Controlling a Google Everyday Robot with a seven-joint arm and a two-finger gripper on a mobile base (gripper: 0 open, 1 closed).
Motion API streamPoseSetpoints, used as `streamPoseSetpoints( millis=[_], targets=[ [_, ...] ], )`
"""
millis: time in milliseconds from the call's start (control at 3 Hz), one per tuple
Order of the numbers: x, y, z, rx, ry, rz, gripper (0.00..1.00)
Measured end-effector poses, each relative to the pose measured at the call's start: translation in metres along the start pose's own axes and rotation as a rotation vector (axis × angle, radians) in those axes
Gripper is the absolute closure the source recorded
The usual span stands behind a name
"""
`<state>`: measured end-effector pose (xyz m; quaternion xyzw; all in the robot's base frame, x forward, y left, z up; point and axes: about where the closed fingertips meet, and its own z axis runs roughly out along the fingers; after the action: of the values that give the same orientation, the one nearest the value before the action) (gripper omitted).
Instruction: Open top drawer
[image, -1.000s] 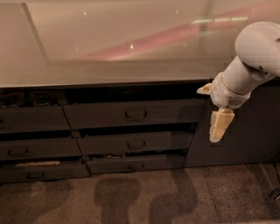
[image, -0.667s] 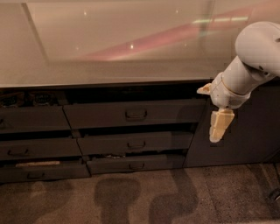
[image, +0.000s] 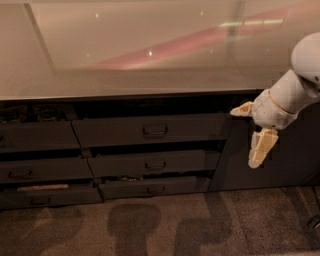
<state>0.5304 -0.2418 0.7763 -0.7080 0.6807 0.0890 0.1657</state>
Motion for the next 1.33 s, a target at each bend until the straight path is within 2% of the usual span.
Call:
streamPoseSetpoints(
  millis=[333,667,1000,1333],
  targets=[
    [-0.006,-0.009,0.013,-0.042,-0.11,-0.049,0.0],
    [-0.007,-0.009,0.018,-0.047,-0.1,-0.047,0.0],
    [0.005,-0.028,0.02,-0.06,-0.098,-0.009,0.0],
    [0.005,-0.028,0.02,-0.06,-0.097,-0.009,0.0]
  ],
)
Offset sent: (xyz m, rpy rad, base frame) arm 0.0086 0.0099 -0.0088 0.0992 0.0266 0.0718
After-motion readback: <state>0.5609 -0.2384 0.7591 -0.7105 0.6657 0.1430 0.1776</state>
